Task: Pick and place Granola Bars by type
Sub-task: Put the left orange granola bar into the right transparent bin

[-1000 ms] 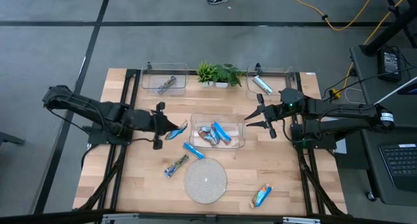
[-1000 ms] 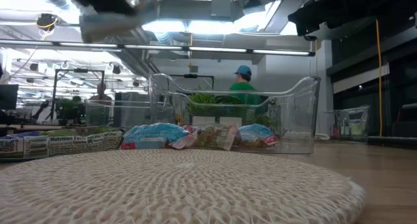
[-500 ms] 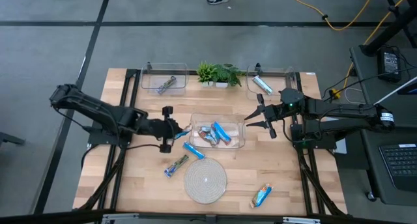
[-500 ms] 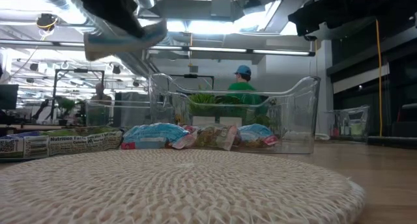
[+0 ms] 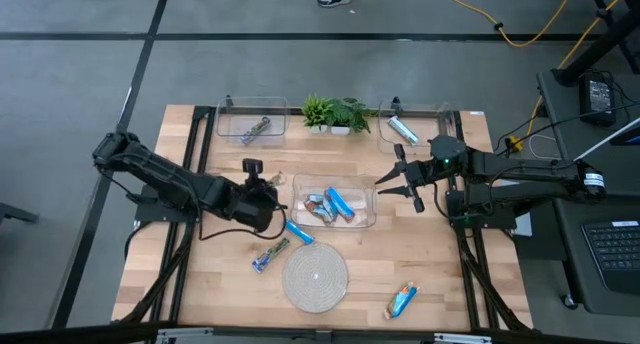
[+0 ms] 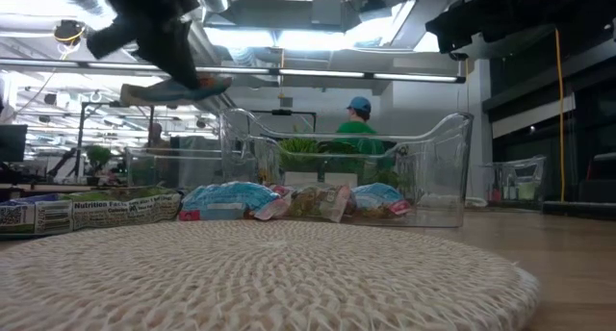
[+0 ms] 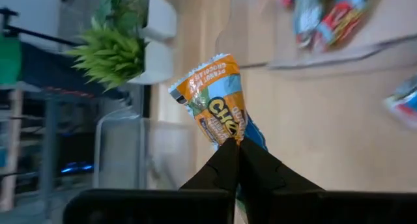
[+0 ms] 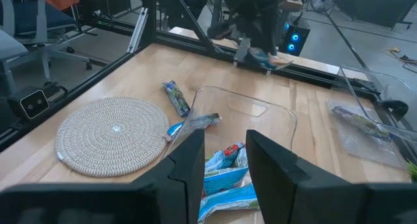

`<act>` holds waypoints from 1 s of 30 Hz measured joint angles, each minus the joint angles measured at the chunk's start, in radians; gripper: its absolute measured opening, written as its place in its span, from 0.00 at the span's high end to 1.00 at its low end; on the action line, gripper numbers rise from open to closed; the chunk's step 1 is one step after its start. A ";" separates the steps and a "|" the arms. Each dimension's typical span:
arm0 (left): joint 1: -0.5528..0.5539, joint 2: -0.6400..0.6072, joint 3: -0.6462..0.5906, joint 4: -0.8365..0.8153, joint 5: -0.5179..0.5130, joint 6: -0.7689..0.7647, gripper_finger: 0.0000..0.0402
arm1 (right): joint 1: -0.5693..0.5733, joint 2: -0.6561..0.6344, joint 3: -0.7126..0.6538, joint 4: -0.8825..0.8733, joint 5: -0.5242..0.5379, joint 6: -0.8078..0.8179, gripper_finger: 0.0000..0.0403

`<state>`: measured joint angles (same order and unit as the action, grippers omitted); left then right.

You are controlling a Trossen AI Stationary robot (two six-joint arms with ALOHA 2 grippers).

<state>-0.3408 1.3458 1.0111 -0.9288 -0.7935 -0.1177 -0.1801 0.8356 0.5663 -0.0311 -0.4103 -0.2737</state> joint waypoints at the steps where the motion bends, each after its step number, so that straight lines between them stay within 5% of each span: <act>1: 0.000 0.011 0.000 -0.013 -0.023 0.000 1.00 | 0.000 0.000 0.000 0.000 0.000 0.000 0.71; 5: 0.000 0.048 0.000 -0.053 -0.101 0.000 1.00 | 0.000 0.000 0.000 -0.001 0.000 0.000 0.71; 30: 0.005 0.058 0.083 -0.005 -0.106 0.001 0.99 | 0.000 0.000 0.000 -0.008 0.000 -0.019 0.71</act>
<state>-0.3363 1.4039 1.0942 -0.9340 -0.8996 -0.1170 -0.1800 0.8356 0.5663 -0.0387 -0.4103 -0.2928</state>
